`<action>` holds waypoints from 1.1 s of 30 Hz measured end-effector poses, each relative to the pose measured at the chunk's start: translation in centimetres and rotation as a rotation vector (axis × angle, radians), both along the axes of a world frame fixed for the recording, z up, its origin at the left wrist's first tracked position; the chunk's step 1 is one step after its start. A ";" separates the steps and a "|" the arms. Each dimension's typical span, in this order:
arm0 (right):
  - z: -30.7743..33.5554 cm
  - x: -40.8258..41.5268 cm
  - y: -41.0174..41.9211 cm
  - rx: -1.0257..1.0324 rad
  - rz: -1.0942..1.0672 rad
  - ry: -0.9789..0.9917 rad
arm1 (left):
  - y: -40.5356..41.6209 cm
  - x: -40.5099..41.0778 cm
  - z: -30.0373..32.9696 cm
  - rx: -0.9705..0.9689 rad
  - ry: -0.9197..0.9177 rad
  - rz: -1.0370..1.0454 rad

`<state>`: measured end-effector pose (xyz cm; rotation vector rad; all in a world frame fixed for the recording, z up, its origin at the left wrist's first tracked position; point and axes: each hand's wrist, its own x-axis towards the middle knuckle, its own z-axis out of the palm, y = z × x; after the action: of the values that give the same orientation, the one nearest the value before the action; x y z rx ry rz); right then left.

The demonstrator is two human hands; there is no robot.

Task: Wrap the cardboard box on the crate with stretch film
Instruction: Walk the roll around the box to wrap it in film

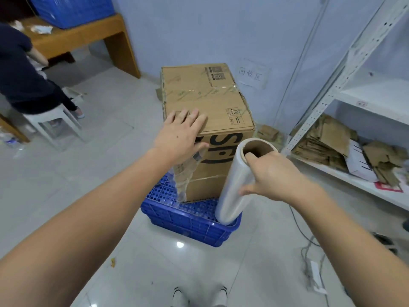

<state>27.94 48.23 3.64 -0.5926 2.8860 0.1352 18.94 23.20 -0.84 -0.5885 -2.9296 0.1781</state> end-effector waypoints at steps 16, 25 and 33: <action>-1.3 0.5 1.9 -0.148 0.339 0.045 | 5.5 0.5 0.4 0.043 -0.046 0.137; 0.0 1.5 1.4 -0.067 0.024 0.077 | 8.6 0.9 0.7 0.045 -0.018 0.167; -2.5 1.3 0.7 -0.124 -0.065 0.305 | 6.1 0.6 1.0 0.064 0.062 0.065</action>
<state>29.21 48.91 1.10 -0.5393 3.2249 0.0405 19.53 29.29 0.16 -0.4702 -2.8843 0.1075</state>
